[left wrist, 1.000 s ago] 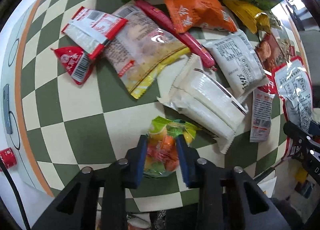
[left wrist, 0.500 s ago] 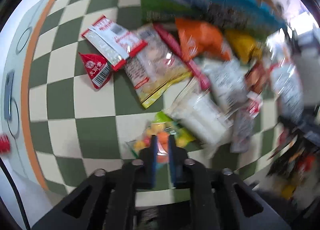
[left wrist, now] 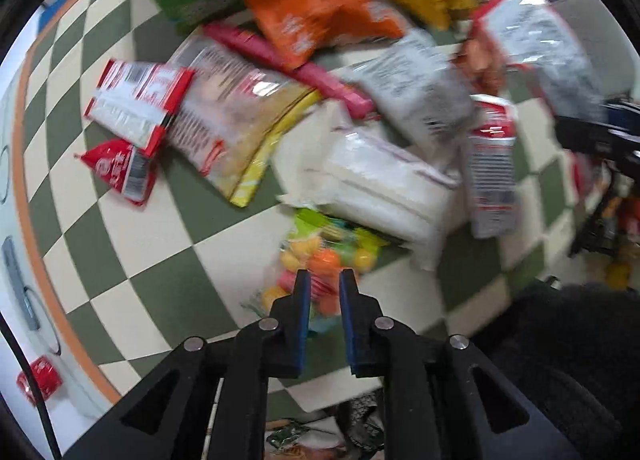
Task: Organize snacks
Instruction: 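Lift the candy bag and jerky pouch and carry both over the cardboard box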
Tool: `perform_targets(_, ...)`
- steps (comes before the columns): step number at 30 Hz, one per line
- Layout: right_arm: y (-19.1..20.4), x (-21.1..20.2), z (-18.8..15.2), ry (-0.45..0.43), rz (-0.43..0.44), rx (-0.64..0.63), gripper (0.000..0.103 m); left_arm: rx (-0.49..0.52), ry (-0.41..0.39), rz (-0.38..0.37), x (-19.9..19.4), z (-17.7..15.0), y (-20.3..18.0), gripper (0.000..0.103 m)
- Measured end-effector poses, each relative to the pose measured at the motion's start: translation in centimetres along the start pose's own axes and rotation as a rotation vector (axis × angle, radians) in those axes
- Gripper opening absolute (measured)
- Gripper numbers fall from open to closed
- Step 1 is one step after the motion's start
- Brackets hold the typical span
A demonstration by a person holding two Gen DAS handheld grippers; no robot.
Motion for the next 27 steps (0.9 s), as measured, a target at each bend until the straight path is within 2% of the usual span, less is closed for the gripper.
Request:
perform_targets(1,-0.1,-0.1,0.0,-0.001,0.000,0.000,0.049,0.010,-0.001,-0.020,-0.2,0.2,-0.5,0.021)
perform_targets(2,-0.1,-0.2,0.1,-0.002,0.003,-0.002,0.049,0.023,0.005,-0.041,-0.3,0.2,-0.8,0.031)
perform_targets(4,-0.1,-0.1,0.1,-0.002,0.002,-0.003,0.049,0.039,0.036,-0.029,0.7,0.3,-1.1,0.035)
perform_targets(5,-0.1,0.0,0.1,0.001,0.002,-0.001,0.049,0.046,0.066,-0.008,1.7,0.3,-0.9,0.035)
perform_targets(7,-0.1,0.2,0.1,0.005,0.003,0.004,0.049,0.077,0.061,0.072,1.6,0.3,-0.8,0.043)
perform_targets(8,-0.1,0.3,0.0,0.006,0.002,0.006,0.049,0.086,0.084,0.106,2.0,0.6,-0.7,0.045)
perform_targets(9,-0.1,0.3,0.0,0.008,0.003,0.005,0.049,0.097,0.114,0.130,2.4,0.8,-0.5,0.055)
perform_targets(10,-0.1,0.3,-0.1,0.007,0.002,0.004,0.049,0.110,0.139,0.138,2.9,1.0,-0.6,0.059)
perform_targets(13,-0.2,0.4,-0.3,0.009,-0.005,0.002,0.049,0.161,0.166,0.191,4.0,1.1,-0.7,0.060)
perform_targets(15,-0.3,0.4,-0.4,0.008,-0.008,0.008,0.049,0.169,0.147,0.215,4.2,1.3,-0.8,0.058)
perform_targets(18,-0.4,0.3,-0.5,0.003,-0.009,0.018,0.049,0.079,0.119,0.197,4.1,1.4,-0.5,0.049)
perform_targets(22,-0.5,-0.6,-0.3,-0.022,-0.002,0.029,0.049,-0.079,0.046,0.108,2.1,0.8,1.5,0.047)
perform_targets(25,-0.7,-2.0,0.1,-0.035,0.025,0.053,0.049,-0.173,-0.065,0.057,-1.8,0.8,1.9,0.047)
perform_targets(27,-0.7,-3.5,0.6,-0.050,0.050,0.064,0.049,-0.227,-0.147,0.037,-5.8,1.5,2.1,0.047)
Point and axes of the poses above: each gripper's, at about its wrist camera, not at the fingertips, and x roughly the way its jaws point, y to its left, z to its top, the point moved 6 cm from there along x, roughly the way its jaws point, and after that the axes turned 7 degrees about x, right-handed, at the moved point
